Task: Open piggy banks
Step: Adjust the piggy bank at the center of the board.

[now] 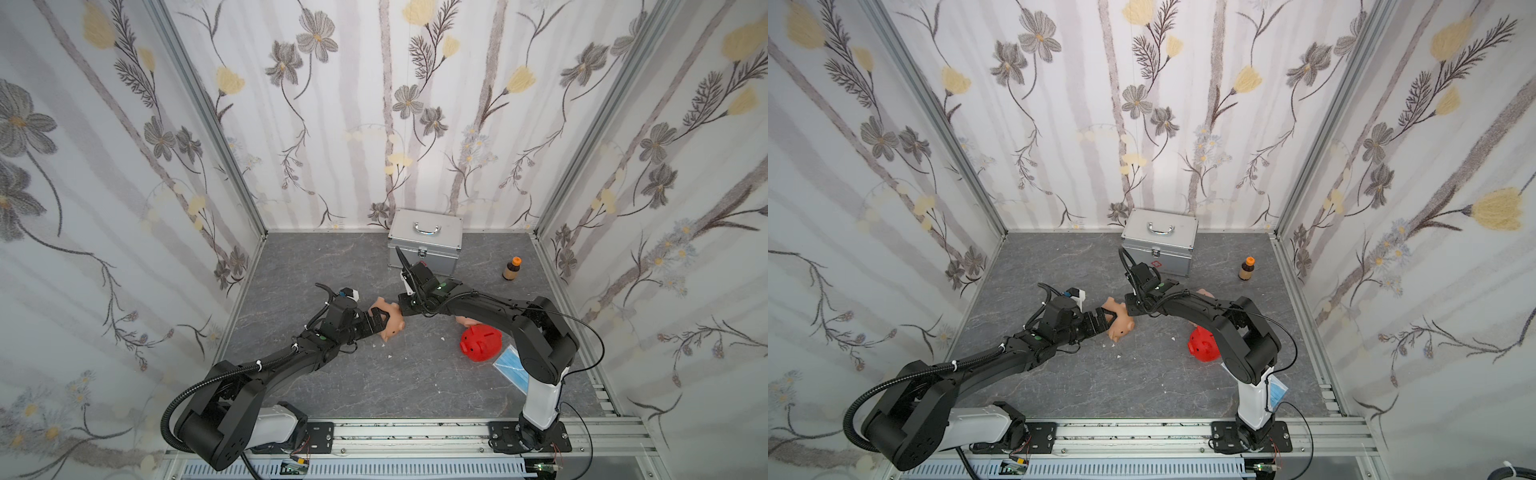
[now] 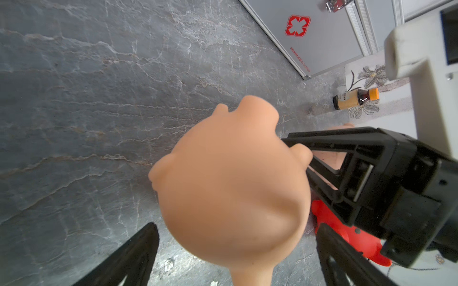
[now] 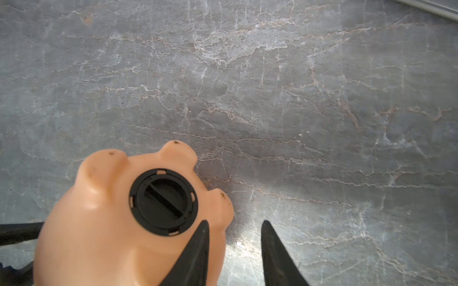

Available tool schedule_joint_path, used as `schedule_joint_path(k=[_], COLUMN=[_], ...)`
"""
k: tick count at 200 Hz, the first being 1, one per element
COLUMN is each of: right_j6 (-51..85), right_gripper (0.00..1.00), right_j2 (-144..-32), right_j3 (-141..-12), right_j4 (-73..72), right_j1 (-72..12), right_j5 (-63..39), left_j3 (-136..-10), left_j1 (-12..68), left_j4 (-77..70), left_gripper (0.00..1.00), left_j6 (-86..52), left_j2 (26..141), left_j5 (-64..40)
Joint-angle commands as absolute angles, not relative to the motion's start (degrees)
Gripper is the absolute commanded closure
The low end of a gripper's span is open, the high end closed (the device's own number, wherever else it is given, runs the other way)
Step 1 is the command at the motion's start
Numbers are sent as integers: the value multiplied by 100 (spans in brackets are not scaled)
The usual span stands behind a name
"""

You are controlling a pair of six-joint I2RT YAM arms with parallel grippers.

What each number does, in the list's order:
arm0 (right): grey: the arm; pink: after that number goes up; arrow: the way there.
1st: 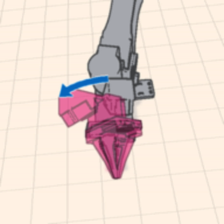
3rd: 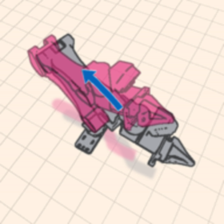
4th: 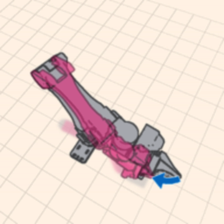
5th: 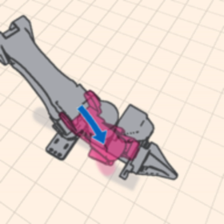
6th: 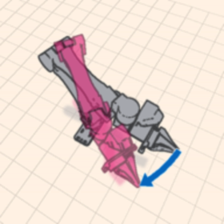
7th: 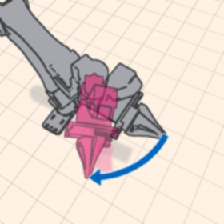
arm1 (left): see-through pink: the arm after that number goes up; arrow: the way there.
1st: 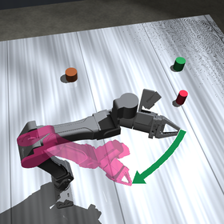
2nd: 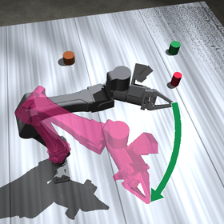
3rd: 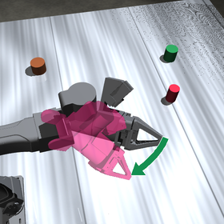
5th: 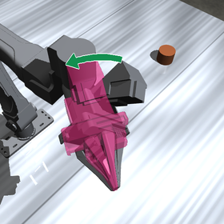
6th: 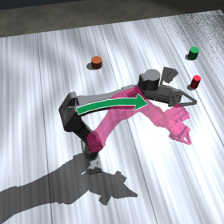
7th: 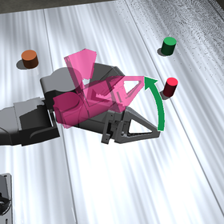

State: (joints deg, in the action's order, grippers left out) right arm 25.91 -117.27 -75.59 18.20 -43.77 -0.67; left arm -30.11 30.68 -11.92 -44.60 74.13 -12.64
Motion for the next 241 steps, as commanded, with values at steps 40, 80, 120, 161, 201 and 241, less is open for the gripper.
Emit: schedule_joint_path(k=[40, 80, 120, 161, 201, 241], right_j6=[2745, 2947, 3242, 3592, 3741, 3777], right_gripper=[64, 65, 66, 65, 66, 68], right_j2=[-11544, -11309, -11086, -10636, -10503, -10522], right_j3=[-7068, -6597, -6173, -5618, -5319, -5239], right_j4=[936, 451, 53, -251, -334, -358], right_j1=[-4642, -4789, -4854, -4895, -5025, -5179], right_j5=[-758, -1046, -1057, -627, -348, -412], left_j3=[-2967, -2839, -2696, -2511, -2378, -2256], left_j1=[2951, 2865, 2821, 2821, 2817, 2856], left_j4=[-1362, -1346, -1255, -784, -294, -239], left_gripper=[0, 0, 0, 0, 0, 0], left_j6=[-4548, -4579, -4570, -4563, -4597, -4581], left_j2=[7361, 7282, 7086, 6399, 5809, 5704], left_j5=[-1075, -1022, -1072, -1022, -1046, -1219])
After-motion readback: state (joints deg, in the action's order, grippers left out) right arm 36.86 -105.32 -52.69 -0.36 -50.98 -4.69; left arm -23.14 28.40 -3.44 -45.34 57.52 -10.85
